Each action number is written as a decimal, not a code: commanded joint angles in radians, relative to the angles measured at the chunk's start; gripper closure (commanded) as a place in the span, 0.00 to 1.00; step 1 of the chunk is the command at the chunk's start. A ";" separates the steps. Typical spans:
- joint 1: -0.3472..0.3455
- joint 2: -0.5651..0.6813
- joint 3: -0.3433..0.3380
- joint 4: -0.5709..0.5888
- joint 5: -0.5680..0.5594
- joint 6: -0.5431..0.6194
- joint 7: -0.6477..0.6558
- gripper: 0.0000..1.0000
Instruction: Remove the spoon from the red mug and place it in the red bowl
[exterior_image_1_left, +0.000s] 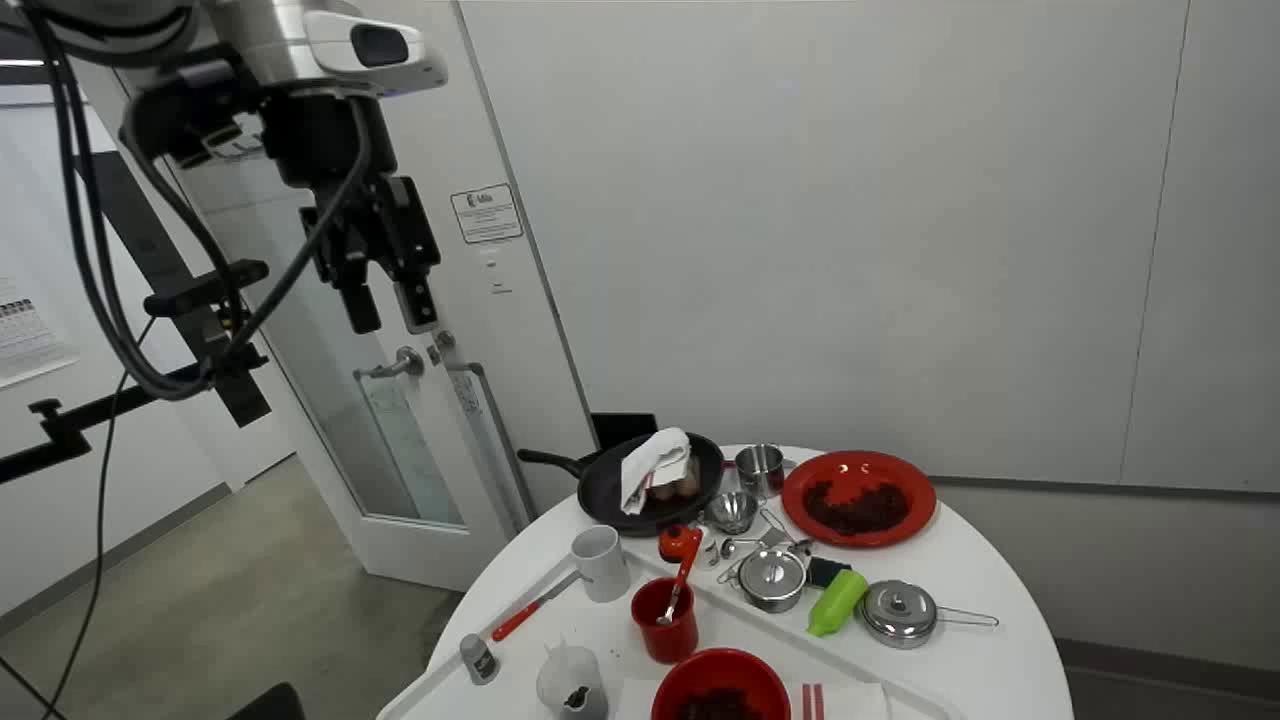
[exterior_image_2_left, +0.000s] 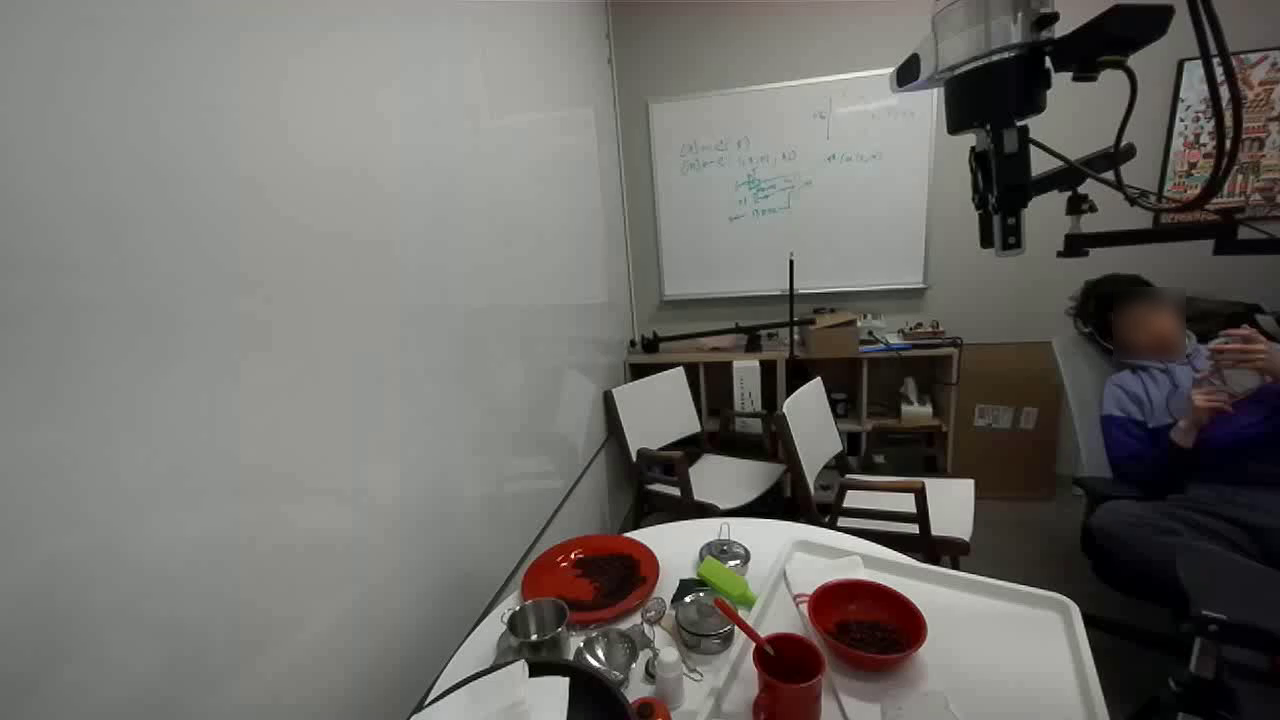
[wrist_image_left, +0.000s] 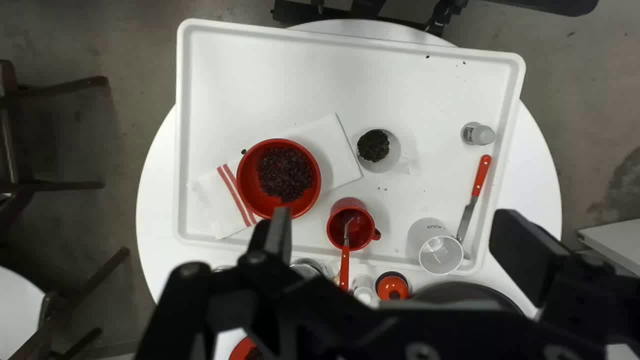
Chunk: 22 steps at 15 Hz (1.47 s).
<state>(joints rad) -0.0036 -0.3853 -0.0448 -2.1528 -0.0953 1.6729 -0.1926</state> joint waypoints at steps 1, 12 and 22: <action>0.002 0.001 -0.001 0.002 0.000 -0.001 0.001 0.00; 0.002 0.001 -0.001 0.002 0.000 -0.001 0.001 0.00; -0.017 0.427 -0.048 0.113 0.036 0.276 -0.166 0.00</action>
<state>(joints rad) -0.0084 -0.1421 -0.0773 -2.1380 -0.0946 1.8833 -0.2623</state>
